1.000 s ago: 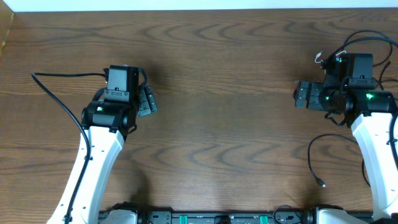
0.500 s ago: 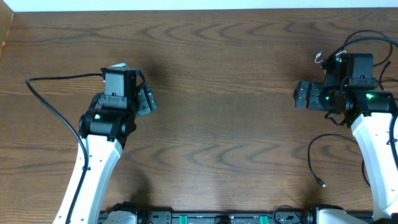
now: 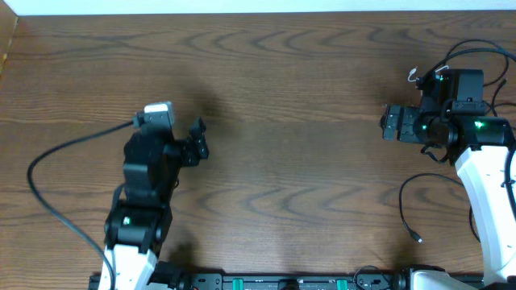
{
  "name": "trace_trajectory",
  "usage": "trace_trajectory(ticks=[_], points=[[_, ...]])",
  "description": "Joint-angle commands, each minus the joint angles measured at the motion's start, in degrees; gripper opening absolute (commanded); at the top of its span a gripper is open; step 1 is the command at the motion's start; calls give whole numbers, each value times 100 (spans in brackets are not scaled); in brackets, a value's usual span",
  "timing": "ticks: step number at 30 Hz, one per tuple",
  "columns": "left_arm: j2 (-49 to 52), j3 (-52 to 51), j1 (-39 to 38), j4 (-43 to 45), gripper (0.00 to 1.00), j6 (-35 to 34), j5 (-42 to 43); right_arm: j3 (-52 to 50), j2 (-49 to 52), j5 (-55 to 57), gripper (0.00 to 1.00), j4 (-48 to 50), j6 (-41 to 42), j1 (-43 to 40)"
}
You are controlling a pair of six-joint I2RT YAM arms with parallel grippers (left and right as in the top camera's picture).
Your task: Untangle cables
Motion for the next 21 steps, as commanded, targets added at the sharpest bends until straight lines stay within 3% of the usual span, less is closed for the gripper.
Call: trace_trajectory(ticks=[1, 14, 21], points=[[-846, -590, -13, 208, 89, 175, 72, 46, -79, -17, 99, -7, 42, 39], [-3254, -2100, -7, 352, 89, 282, 72, 46, -79, -17, 99, -7, 42, 39], [-3987, -2804, -7, 723, 89, 280, 74, 44, -79, -17, 99, -4, 42, 39]])
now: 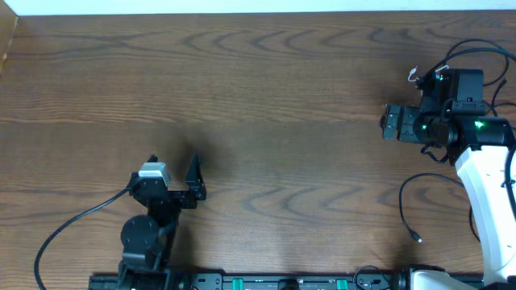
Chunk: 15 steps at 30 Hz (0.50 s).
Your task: Untangle cables
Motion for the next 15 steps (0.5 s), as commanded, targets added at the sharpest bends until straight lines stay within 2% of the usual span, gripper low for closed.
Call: trace_trajectory(ticks=[1, 10, 15], points=[[-323, -402, -7, 269, 89, 98, 11, 46, -76, -17, 99, -7, 26, 39], [-1003, -1012, -7, 136, 89, 98, 9, 44, -76, -17, 99, -7, 26, 39], [-1003, -1012, 44, 28, 89, 153, 7, 46, -76, -17, 99, -7, 26, 39]])
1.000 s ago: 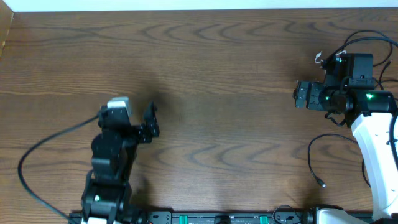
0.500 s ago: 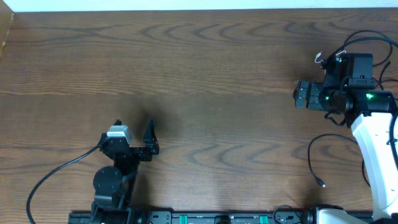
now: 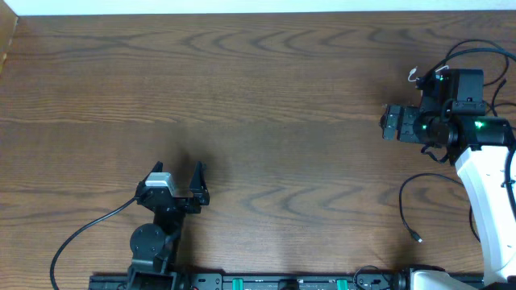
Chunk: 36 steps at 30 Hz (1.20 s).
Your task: Untangle cables
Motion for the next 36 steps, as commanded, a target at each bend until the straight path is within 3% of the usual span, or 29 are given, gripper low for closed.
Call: trace_trajectory(ticks=[1, 36], points=[[-59, -63, 31, -199, 89, 188, -20, 46, -76, -15, 99, -4, 26, 39], [-44, -63, 321, -352, 89, 415, -37, 46, -76, -15, 99, -4, 26, 39]])
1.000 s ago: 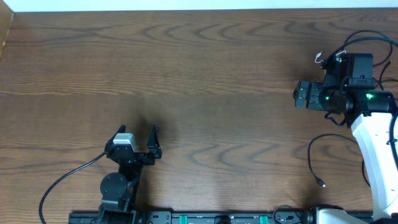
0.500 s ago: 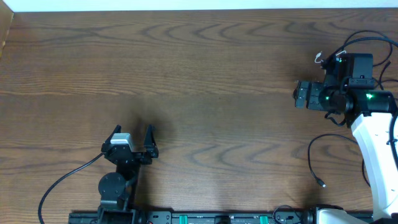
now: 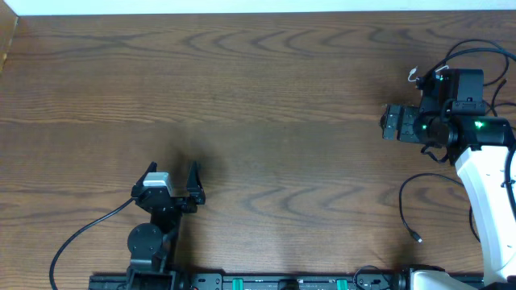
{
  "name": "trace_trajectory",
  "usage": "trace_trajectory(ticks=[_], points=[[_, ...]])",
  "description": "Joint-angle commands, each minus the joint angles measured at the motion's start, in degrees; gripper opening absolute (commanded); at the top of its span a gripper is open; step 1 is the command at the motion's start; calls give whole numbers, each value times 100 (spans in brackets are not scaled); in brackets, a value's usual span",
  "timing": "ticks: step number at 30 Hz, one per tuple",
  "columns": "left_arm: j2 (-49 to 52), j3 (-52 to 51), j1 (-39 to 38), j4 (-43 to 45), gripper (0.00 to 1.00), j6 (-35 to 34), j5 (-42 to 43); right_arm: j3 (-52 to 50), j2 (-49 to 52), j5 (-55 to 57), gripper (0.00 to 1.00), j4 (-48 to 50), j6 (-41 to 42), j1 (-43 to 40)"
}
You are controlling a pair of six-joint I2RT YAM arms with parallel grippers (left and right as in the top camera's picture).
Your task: Untangle cables
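Note:
A thin black cable (image 3: 405, 201) curves over the table at the lower right, ending in a small plug (image 3: 417, 238). More black cable (image 3: 476, 47) loops behind the right arm at the far right edge. My right gripper (image 3: 389, 123) points left at mid-right, well above that plug; its jaws cannot be read from above. My left gripper (image 3: 171, 172) sits low by the front edge, its two fingers (image 3: 193, 173) spread wide with nothing between them. No cable is near either gripper's fingers.
A black lead (image 3: 81, 235) runs from the left wrist off the front-left edge. A small white tag (image 3: 414, 76) lies by the right arm. The wooden table (image 3: 266, 97) stretches between the arms; a rail (image 3: 282, 282) lines the front edge.
My left gripper has shifted a little to the left near the front edge, still open. The right arm and the cable by it have not moved.
My left arm first reached out over the left middle of the table with its gripper open. By 1.7 s ago it was drawn back close to the front edge, where it has only shifted slightly since. The right arm held still throughout.

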Motion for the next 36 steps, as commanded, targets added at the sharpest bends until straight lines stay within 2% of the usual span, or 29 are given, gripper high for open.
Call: trace_trajectory(ticks=[1, 15, 22, 27, 33, 36], points=[[-39, -72, 24, -262, 89, 98, -70, 46, -76, -17, 99, -7, 26, 39], [-39, -72, 24, -262, 89, 98, -70, 46, -94, 55, 99, 2, -2, 37], [-39, -72, 24, -262, 89, 98, -68, -136, -654, 444, 99, 398, -17, 39], [-39, -72, 24, -262, 89, 98, -70, -957, -1598, 415, 99, 1698, 74, 39], [-39, -72, 24, -262, 89, 98, -70, -2717, -2979, 411, 99, 3934, 247, 37], [-39, -72, 24, -262, 89, 98, -68, -3416, -3565, 411, 99, 4675, 291, 13]])
